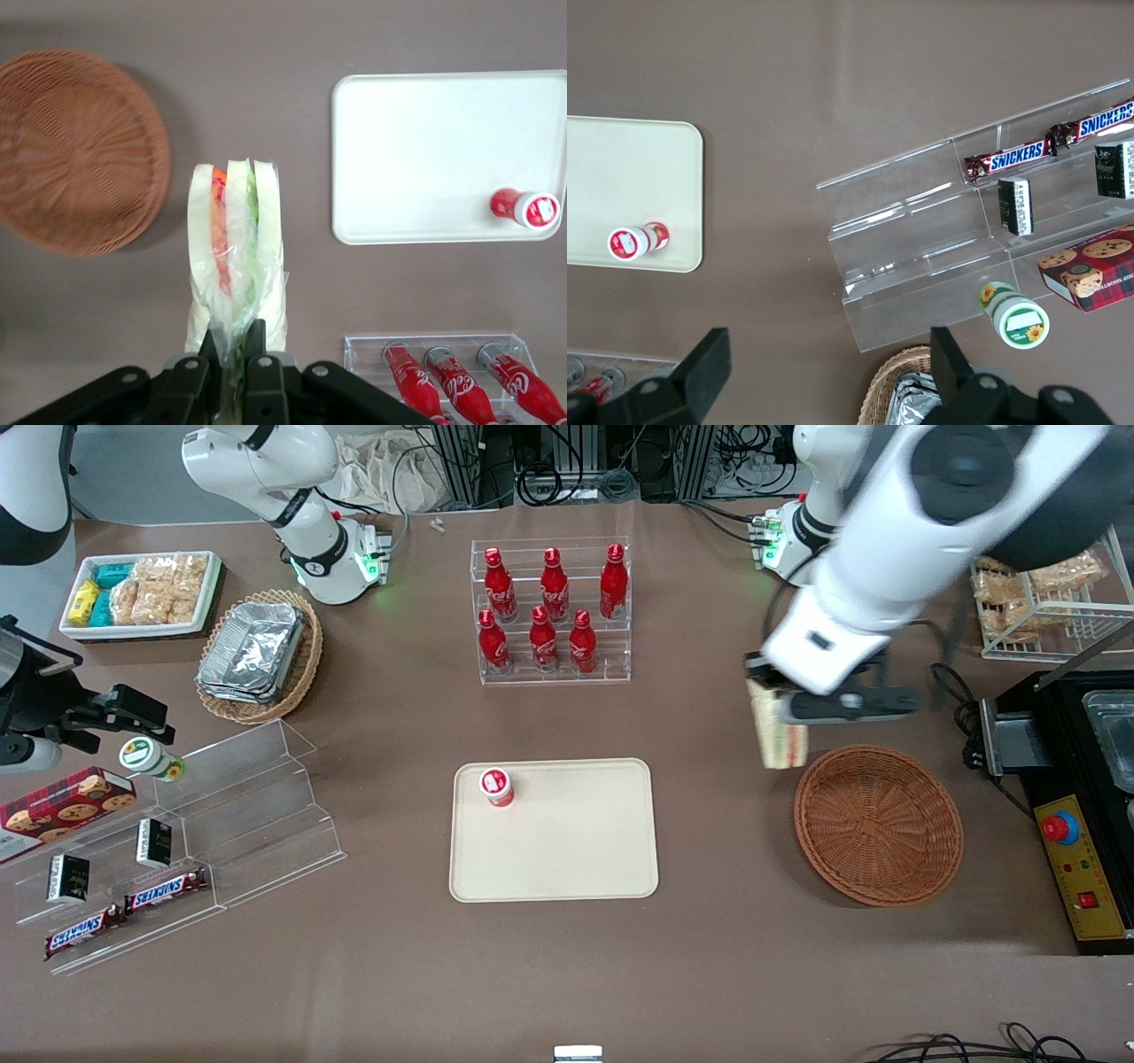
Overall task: Place sandwich from basket to tray
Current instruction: 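Carry the sandwich over the cream tray and lower it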
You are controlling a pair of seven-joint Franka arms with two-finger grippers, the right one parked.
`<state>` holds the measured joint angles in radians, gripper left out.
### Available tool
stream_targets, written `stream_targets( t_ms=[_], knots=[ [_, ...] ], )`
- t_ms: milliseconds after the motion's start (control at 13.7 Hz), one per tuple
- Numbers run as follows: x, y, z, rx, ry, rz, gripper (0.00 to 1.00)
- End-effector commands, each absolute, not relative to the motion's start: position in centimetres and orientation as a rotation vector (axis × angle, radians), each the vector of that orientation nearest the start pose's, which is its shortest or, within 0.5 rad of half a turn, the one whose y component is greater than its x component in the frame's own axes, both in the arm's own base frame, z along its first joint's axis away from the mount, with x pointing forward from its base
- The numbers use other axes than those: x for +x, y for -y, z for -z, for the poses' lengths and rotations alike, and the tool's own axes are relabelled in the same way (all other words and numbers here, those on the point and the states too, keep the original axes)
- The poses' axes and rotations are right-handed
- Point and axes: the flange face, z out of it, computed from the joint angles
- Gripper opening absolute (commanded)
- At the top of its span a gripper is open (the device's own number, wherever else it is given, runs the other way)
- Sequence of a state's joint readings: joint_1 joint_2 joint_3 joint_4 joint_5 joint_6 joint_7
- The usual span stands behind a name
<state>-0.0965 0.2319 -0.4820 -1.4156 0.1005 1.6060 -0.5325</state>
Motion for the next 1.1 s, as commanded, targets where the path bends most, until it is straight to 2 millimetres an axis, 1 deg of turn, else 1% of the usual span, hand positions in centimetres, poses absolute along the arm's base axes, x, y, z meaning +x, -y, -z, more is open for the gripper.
stream_targets(
  t_ms=[0,73,146,293,366,512,585,732,878,951,1024],
  knots=[
    [55.4,36.8,-49.8,-3.084,-0.194,-0.023,0.0],
    [55.9,38.7,-46.8,-3.094,-0.153,-0.014,0.0],
    [56.7,39.6,-44.9,-3.123,-0.118,0.022,0.0],
    [58.0,41.2,-40.2,-3.184,-0.124,0.036,0.0],
    [58.6,41.6,-38.8,-3.215,-0.127,0.065,0.0],
    [59.3,42.4,-35.0,-3.249,-0.135,0.058,0.0],
    [59.3,42.9,-33.4,-3.25,-0.154,0.061,0.0],
    [59.0,43.9,-29.3,-3.216,-0.21,0.073,0.0],
    [59.2,44.0,-26.4,-3.21,-0.213,0.09,0.0],
    [59.2,44.1,-25.4,-3.216,-0.215,0.086,0.0],
    [59.1,44.2,-25.0,-3.217,-0.197,0.078,0.0]
  ],
)
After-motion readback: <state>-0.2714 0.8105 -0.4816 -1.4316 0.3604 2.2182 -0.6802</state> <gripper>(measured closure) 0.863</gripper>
